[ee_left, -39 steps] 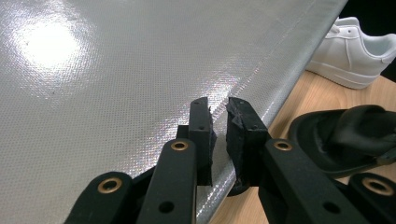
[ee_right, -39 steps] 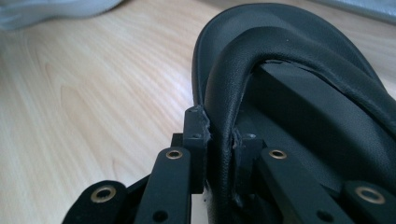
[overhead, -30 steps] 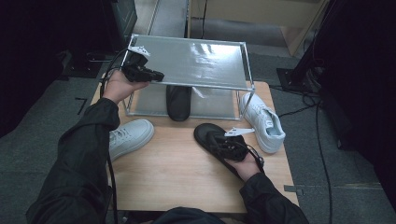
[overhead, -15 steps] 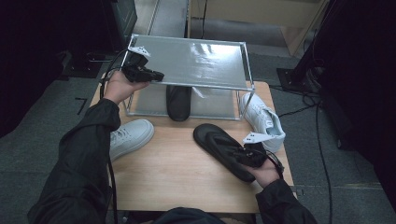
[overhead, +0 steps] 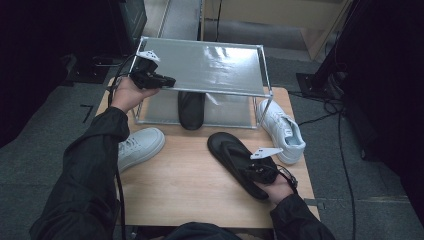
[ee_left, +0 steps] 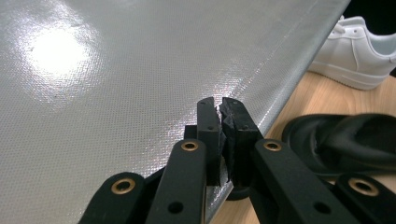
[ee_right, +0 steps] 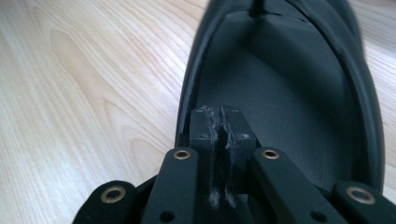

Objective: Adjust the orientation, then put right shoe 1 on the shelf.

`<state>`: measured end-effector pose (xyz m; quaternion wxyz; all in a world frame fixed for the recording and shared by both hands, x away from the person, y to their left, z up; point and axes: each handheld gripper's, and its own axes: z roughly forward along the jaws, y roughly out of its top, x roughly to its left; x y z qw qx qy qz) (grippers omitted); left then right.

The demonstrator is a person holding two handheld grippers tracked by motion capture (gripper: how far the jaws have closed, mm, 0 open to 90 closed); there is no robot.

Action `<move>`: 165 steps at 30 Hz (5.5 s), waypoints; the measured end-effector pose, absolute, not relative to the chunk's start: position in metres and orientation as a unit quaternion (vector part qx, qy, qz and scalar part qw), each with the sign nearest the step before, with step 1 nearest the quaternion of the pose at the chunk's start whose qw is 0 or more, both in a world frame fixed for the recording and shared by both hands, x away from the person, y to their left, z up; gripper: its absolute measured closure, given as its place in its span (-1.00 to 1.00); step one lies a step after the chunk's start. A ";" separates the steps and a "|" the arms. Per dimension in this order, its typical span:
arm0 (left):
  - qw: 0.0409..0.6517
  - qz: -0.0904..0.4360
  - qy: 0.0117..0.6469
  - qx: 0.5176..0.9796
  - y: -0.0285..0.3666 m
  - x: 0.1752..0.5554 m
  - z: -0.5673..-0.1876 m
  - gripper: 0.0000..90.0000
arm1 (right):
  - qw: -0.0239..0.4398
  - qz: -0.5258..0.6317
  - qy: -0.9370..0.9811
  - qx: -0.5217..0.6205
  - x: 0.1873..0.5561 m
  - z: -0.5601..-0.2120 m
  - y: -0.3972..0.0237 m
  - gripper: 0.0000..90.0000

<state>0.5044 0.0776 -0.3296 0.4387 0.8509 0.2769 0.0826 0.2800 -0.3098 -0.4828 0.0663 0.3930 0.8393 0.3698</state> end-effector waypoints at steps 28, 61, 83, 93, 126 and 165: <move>0.436 0.077 0.291 0.848 0.077 0.505 -0.329 0.93 | 0.040 0.406 0.830 0.380 0.284 -0.473 -0.274 0.61; 0.439 0.074 0.295 0.845 0.077 0.505 -0.330 0.93 | 0.071 0.413 0.783 0.459 0.315 -0.485 -0.305 0.54; 0.435 0.076 0.296 0.847 0.077 0.505 -0.329 0.94 | 0.095 0.424 0.756 0.490 0.338 -0.463 -0.295 0.56; 0.434 0.077 0.295 0.848 0.076 0.504 -0.329 0.94 | 0.116 0.415 0.749 0.503 0.374 -0.455 -0.283 0.56; 0.433 0.079 0.295 0.848 0.076 0.504 -0.329 0.94 | 0.137 0.425 0.719 0.532 0.419 -0.465 -0.272 0.32; 0.431 0.079 0.298 0.848 0.075 0.504 -0.328 0.94 | 0.080 0.431 0.791 0.428 0.275 -0.486 -0.260 0.76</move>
